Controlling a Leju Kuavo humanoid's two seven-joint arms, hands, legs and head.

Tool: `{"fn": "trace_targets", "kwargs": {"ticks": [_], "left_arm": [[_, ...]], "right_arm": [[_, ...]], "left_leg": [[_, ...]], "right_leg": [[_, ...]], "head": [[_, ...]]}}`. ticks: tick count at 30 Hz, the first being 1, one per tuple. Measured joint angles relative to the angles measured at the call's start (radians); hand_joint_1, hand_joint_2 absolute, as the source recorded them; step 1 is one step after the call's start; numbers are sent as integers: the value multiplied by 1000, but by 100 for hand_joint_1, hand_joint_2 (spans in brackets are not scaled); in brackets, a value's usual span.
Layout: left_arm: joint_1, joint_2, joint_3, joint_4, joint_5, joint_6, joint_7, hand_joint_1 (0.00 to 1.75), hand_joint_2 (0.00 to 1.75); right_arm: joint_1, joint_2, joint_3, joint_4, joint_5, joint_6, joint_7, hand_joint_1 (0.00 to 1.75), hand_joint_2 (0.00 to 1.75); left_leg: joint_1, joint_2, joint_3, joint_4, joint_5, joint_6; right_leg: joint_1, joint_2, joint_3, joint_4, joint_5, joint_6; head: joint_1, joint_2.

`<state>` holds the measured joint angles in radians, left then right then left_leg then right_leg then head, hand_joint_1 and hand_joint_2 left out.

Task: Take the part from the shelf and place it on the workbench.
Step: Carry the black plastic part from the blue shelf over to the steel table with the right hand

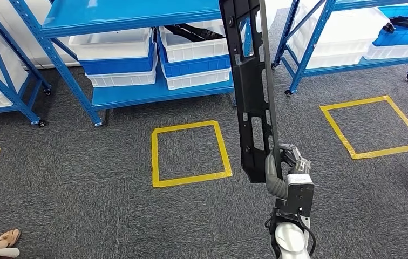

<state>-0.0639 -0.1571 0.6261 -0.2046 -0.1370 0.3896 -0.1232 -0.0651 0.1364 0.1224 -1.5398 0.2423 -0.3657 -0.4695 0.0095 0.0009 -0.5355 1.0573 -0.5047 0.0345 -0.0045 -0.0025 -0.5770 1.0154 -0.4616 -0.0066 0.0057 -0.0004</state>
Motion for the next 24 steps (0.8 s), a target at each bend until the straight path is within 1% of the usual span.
{"fn": "trace_targets", "kwargs": {"ticks": [1,2,3,4,5,6,8,9,10,11,12,13,14,15,16,17,19,20,21,22,23,24], "left_arm": [[-6,3,6,-1,4,-11,-11,0,175],[-11,6,10,-2,5,-20,-18,0,175],[-15,9,13,-2,4,-26,-21,0,175],[-17,12,14,-2,4,-32,-25,0,175],[-19,13,16,-2,5,-41,-32,0,175],[-19,14,19,-2,7,-51,-40,0,175],[-20,15,27,-3,10,-62,-53,0,175],[-20,15,30,-3,10,-61,-54,0,175],[-20,15,31,-3,9,-57,-52,0,175],[-20,15,31,-3,9,-54,-50,0,175],[-20,15,32,-3,8,-52,-48,0,175],[-20,15,32,-3,9,-51,-47,0,175],[-20,15,32,-3,9,-49,-45,0,175],[-20,15,32,-3,9,-46,-44,0,175],[-20,16,34,-3,9,-43,-42,0,175],[-20,16,37,-3,9,-39,-40,0,175],[-20,16,44,-3,10,-33,-36,0,175],[-20,16,47,-3,10,-31,-35,0,175],[-20,15,50,-3,11,-30,-35,0,175],[-20,15,51,-3,11,-29,-35,0,175],[-20,14,53,-3,11,-28,-34,0,175],[-20,14,55,-3,11,-27,-34,0,175]], "right_arm": [[-16,5,0,12,-2,5,-1,175,175],[-30,10,1,23,-2,6,-2,175,175],[-39,14,1,31,-1,6,-2,175,175],[-44,17,0,38,0,6,-3,175,175],[-47,18,0,42,1,6,-4,175,175],[-49,18,-1,46,2,6,-5,175,175],[-49,17,-6,52,4,7,-10,175,175],[-48,17,-9,55,3,8,-13,175,175],[-46,17,-13,59,2,11,-15,175,175],[-45,16,-15,63,0,13,-15,175,175],[-44,16,-17,66,-2,16,-16,175,175],[-44,16,-19,69,-7,20,-16,175,175],[-45,16,-19,70,-14,26,-16,175,175],[-47,17,-20,72,-26,37,-16,175,175],[-48,18,-20,73,-42,50,-16,175,175],[-49,20,-21,75,-57,62,-17,175,175],[-48,21,-22,79,-77,78,-17,175,175],[-48,22,-23,81,-81,81,-18,175,175],[-48,22,-24,82,-84,82,-18,175,175],[-48,23,-25,82,-85,83,-18,175,175],[-48,24,-25,82,-86,83,-18,175,175],[-47,25,-26,83,-87,83,-18,175,175]], "left_leg": [[-5,0,19,-35,-5,5],[-9,0,24,-48,-9,8],[-13,0,22,-55,-5,11],[-12,2,23,-64,3,13],[-11,3,22,-73,13,17],[-8,5,19,-82,23,22],[-7,7,8,-88,37,27],[-8,7,1,-88,41,27],[-8,7,-5,-87,45,25],[-7,7,-9,-86,49,23],[-6,7,-13,-84,51,20],[-5,10,-16,-81,52,17],[-7,12,-19,-74,50,13],[-9,15,-24,-66,48,7],[-11,20,-29,-59,46,2],[-12,24,-33,-54,46,-4],[-7,34,-38,-48,44,-12],[-4,31,-43,-36,33,-17],[-1,25,-55,-7,10,-22],[1,17,-74,41,-24,-27],[2,10,-101,105,-61,-31],[3,8,-127,170,-91,-34]], "right_leg": [[-1,-1,-3,0,5,5],[-2,-2,-6,0,10,11],[-3,-4,-8,-2,15,18],[-3,-4,-12,2,15,22],[-2,-4,-22,17,4,24],[-1,-3,-39,50,-17,22],[-4,-1,-90,168,-82,15],[-7,0,-113,229,-107,15],[-9,0,-123,265,-119,19],[-11,0,-114,264,-116,27],[-14,-1,-86,225,-99,38],[-19,-6,-45,158,-74,49],[-20,-20,-7,88,-56,55],[-21,-28,20,35,-43,55],[-20,-35,34,6,-38,51],[-16,-34,34,-3,-38,43],[-17,-18,30,-2,-30,28],[-18,-11,28,-3,-26,21],[-20,-5,26,-4,-22,15],[-21,1,24,-5,-18,9],[-20,7,21,-4,-16,6],[-18,14,18,-4,-14,2]], "head": [[0,0],[0,0],[-1,0],[-1,0],[-1,0],[1,0],[3,0],[4,0],[5,0],[5,0],[6,0],[6,0],[8,0],[9,0],[8,0],[6,0],[2,0],[1,0],[-1,0],[-3,0],[-5,0],[-6,0]]}}
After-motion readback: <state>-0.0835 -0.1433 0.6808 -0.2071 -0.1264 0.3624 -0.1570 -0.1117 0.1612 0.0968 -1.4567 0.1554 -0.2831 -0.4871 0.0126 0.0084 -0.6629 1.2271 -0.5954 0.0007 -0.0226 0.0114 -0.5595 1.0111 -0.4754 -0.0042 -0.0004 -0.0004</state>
